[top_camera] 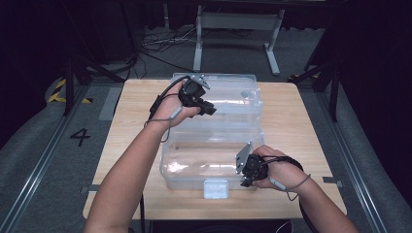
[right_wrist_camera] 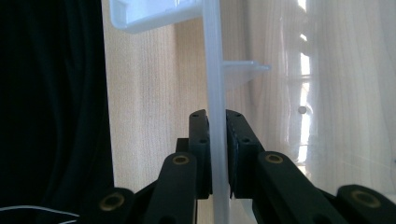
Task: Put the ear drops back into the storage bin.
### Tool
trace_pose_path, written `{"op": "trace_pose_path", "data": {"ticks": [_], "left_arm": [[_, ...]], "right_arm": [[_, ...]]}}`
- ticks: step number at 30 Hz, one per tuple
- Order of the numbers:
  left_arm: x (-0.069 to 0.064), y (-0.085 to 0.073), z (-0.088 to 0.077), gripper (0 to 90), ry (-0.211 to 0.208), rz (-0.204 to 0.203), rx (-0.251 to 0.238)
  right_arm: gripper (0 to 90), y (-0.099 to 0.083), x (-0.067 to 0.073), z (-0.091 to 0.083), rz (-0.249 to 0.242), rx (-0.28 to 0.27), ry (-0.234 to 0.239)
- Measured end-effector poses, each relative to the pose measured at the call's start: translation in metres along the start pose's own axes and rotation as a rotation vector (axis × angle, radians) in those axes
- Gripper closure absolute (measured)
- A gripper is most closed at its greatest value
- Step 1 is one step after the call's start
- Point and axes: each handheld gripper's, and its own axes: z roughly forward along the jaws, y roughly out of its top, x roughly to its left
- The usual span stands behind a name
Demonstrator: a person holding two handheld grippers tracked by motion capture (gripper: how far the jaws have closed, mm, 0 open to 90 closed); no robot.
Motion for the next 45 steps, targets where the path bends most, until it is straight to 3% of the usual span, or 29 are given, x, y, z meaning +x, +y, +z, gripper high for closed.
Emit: {"op": "trace_pose_path", "data": {"ticks": [13, 35, 45], "left_arm": [[-0.001, 0.001, -0.002, 81.5, -0.042, -0.002, 0.015], [-0.027, 0.005, -0.015, 83.8, -0.052, 0.086, 0.076], [-0.035, 0.006, -0.018, 84.5, -0.059, 0.106, 0.097]], "right_arm": [[82.1, 0.0, -0.001, 0.002, -0.006, -0.003, 0.003], [82.0, -0.001, 0.0, 0.003, 0.002, -0.01, 0.001], [82.0, -0.002, 0.0, 0.004, 0.004, -0.015, -0.004]]}}
